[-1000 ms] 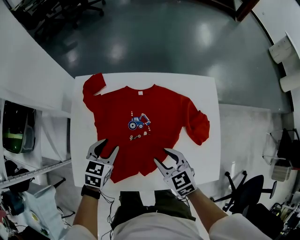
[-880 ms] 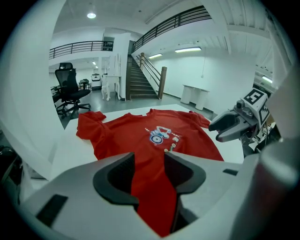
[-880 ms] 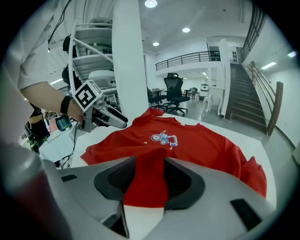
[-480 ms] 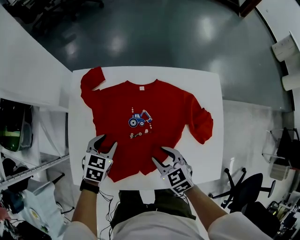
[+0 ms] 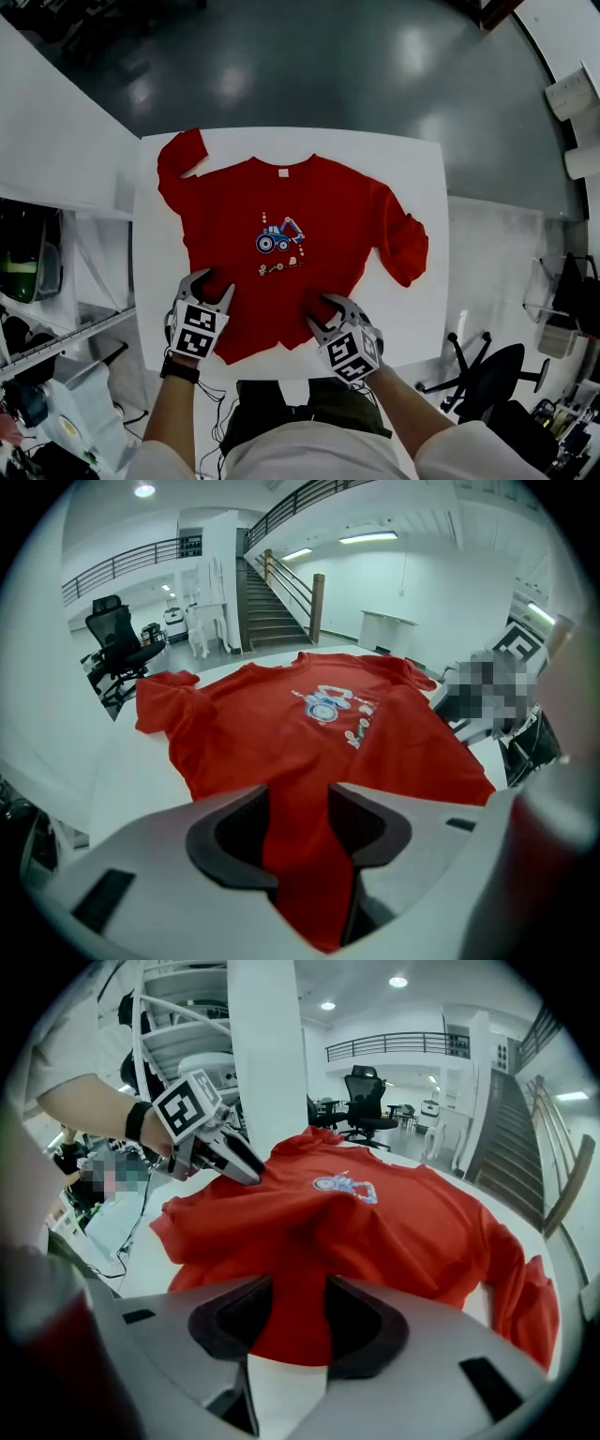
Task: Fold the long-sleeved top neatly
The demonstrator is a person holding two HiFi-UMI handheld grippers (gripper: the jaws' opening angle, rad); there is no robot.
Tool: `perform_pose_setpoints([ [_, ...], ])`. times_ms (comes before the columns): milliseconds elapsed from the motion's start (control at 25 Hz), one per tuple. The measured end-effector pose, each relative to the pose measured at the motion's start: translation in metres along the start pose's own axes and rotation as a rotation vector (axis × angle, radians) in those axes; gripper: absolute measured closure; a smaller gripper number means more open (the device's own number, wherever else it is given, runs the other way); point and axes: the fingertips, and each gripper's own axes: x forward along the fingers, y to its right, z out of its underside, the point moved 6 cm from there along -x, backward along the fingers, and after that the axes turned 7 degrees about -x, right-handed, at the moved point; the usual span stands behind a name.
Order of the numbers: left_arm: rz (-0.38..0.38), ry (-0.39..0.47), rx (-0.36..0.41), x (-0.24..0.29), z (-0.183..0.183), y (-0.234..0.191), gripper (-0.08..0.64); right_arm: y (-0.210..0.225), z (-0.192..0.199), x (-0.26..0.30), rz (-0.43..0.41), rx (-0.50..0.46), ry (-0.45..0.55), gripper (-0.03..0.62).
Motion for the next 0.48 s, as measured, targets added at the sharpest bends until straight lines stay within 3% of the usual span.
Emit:
perform_pose_setpoints([
  [480, 0.039, -0.005, -0.026, 0.0011, -0.002, -0.0024, 0.357, -0.0028, 0.004, -0.0004, -0.002, -0.02, -0.014, 0.402],
])
